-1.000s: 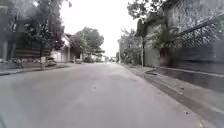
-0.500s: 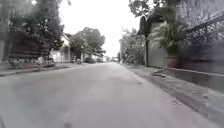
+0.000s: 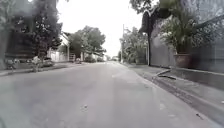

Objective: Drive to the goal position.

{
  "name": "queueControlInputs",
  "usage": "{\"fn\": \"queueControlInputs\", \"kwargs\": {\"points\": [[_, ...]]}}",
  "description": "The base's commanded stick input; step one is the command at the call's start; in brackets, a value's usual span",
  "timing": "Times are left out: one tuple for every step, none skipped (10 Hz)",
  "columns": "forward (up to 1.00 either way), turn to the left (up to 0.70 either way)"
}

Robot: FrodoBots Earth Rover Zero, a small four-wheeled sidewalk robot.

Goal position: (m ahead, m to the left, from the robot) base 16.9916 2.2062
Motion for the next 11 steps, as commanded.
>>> {"fn": "queueControlInputs", "kwargs": {"points": [[1.0,-0.13],[1.0,0.04],[1.0,0.07],[1.0,0.08],[1.0,0.01],[1.0,0.1],[1.0,0.07],[1.0,0.11],[1.0,0.14],[1.0,0.07],[1.0,0.0]]}}
